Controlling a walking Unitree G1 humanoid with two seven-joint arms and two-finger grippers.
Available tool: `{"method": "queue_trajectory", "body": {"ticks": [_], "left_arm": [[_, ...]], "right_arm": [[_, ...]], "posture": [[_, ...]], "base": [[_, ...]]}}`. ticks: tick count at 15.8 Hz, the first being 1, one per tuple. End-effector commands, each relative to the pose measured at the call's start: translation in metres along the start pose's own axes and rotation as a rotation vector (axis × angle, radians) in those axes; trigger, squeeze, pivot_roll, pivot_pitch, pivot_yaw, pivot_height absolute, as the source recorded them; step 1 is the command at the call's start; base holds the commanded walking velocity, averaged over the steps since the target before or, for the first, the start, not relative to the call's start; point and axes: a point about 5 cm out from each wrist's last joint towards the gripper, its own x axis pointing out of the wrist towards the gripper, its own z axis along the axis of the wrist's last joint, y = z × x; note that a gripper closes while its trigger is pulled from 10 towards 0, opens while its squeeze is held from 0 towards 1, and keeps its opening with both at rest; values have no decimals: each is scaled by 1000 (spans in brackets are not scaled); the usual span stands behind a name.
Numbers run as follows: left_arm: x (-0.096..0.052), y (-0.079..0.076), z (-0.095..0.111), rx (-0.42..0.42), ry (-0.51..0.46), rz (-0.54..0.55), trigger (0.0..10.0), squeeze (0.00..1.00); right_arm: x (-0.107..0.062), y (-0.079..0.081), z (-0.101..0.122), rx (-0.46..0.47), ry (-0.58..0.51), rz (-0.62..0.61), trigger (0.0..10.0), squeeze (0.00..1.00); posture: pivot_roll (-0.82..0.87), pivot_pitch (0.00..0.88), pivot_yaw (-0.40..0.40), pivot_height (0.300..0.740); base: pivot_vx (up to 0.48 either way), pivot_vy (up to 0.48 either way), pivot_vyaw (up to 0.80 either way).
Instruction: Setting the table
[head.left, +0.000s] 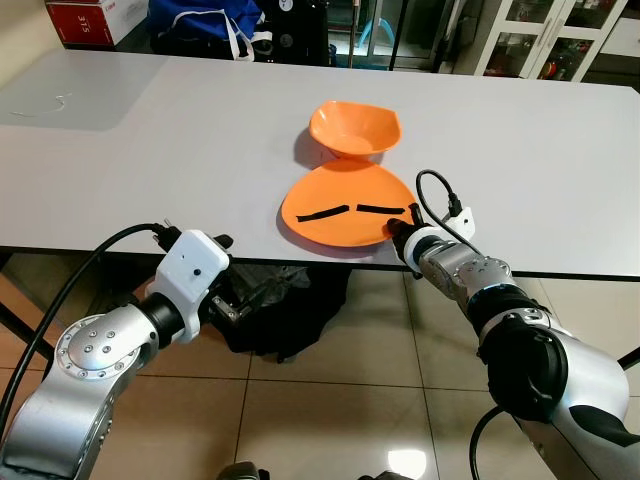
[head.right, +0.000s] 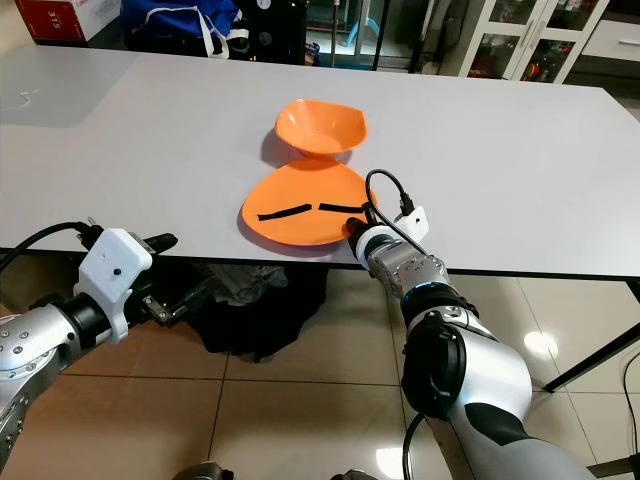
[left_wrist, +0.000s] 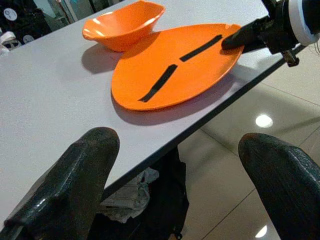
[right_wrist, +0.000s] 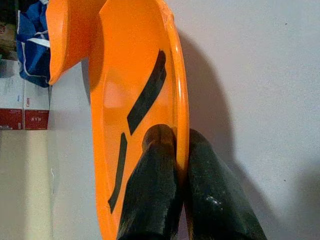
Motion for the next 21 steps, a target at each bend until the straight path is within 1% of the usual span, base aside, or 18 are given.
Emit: {"method": "queue_trajectory", "body": {"ticks": [1, 2, 5, 8, 10, 11, 15, 16, 17, 19, 21], "left_arm": [[-1, -4, 3, 8, -9, -22, 10000, 0], [0, -4, 3, 5, -10, -29, 10000, 0], [3, -4, 5, 11, -12, -34, 10000, 0], [3, -2, 5, 13, -16, -30, 10000, 0], [3, -2, 5, 12, -16, -27, 10000, 0], [3, -2, 5, 12, -16, -23, 10000, 0], [3, -4, 5, 9, -18, -15, 10000, 0], [3, -4, 4, 8, -14, 14, 10000, 0], [3, -5, 3, 1, -15, 24, 10000, 0], [8, -12, 1, -17, -14, 28, 10000, 0], [13, -16, 0, -18, -12, 22, 10000, 0]], "right_arm": [[0, -3, -2, -17, 15, -28, 10000, 631], [-1, -6, -1, -8, 19, -29, 10000, 1000], [-2, -12, 3, 6, 7, -48, 10000, 1000], [-4, -17, 8, 13, -6, -56, 10000, 1000], [-6, -21, 13, -4, -26, -82, 10000, 1000], [-7, -24, 17, -5, -33, -91, 10000, 0], [-15, -34, 33, -32, -24, -85, 10000, 0], [-25, -42, 49, -67, 3, -80, 10000, 0], [-29, -45, 54, -79, 16, -81, 10000, 0], [-42, -52, 67, -97, 85, -69, 10000, 0], [-51, -56, 71, -90, 125, -67, 10000, 0]], "posture": [[131, 74, -41, 740], [127, 70, -34, 740], [126, 63, -31, 740], [128, 53, -35, 740], [126, 51, -38, 740], [123, 51, -41, 740], [126, 49, -50, 740], [113, 52, -51, 740], [105, 52, -51, 740], [69, 54, -32, 740], [51, 55, -22, 740]], "base": [[0, 0, 0], [0, 0, 0], [0, 0, 0], [0, 0, 0], [0, 0, 0], [0, 0, 0], [0, 0, 0], [0, 0, 0], [0, 0, 0], [0, 0, 0], [0, 0, 0]]}}
